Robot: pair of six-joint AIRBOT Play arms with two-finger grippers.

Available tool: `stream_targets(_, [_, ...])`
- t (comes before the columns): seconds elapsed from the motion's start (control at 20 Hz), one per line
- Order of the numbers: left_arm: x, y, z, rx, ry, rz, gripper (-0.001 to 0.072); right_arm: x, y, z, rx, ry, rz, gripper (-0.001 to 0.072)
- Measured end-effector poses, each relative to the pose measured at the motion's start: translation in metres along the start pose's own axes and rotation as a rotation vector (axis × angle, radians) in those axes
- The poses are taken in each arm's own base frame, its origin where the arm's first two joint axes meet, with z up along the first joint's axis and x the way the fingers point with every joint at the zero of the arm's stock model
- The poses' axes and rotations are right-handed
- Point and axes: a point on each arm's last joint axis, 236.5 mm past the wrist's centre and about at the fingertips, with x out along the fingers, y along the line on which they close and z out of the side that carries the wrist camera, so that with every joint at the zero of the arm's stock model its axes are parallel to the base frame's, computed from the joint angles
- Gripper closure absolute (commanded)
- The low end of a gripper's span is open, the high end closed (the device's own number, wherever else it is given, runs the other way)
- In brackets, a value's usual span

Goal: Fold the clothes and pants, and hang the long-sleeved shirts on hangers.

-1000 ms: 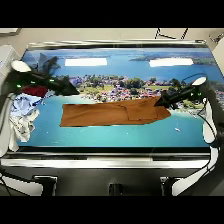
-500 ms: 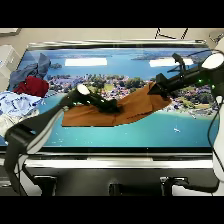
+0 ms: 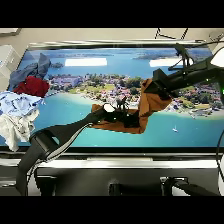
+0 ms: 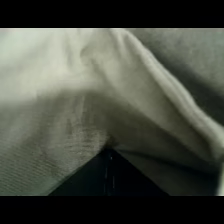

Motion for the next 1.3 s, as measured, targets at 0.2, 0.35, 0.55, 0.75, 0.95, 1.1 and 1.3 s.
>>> stream_targets(0.2, [-0.060, 0.001, 0.059, 0.071, -0.119, 0.036, 0.0690, 0.036, 0.004, 0.006, 0.000, 0.037, 0.012, 0.0679])
stream_targets(0.35, [-0.165, 0.006, 0.115, 0.174, -0.226, 0.128, 0.0688, 0.086, 0.017, 0.009, 0.003, 0.082, 0.052, 0.0678])
stream_targets(0.55, [-0.332, -0.003, 0.157, 0.238, -0.437, 0.213, 0.0687, 0.178, 0.029, -0.001, 0.064, 0.180, 0.107, 0.0575])
stream_targets(0.75, [-0.452, -0.037, 0.148, 0.318, -0.629, 0.250, 0.0687, 0.261, 0.044, -0.017, 0.208, 0.257, 0.201, 0.0135])
stream_targets(0.95, [-0.505, -0.056, 0.120, 0.400, -0.691, 0.302, 0.0687, 0.260, 0.035, -0.011, 0.239, 0.284, 0.252, 0.0060])
stream_targets(1.1, [-0.521, -0.054, 0.106, 0.428, -0.690, 0.362, 0.0687, 0.208, -0.021, 0.007, 0.206, 0.280, 0.138, 0.0009])
stream_targets(1.3, [-0.527, -0.047, 0.095, 0.435, -0.664, 0.406, 0.0687, 0.135, -0.131, 0.004, 0.268, 0.280, -0.149, 0.0037])
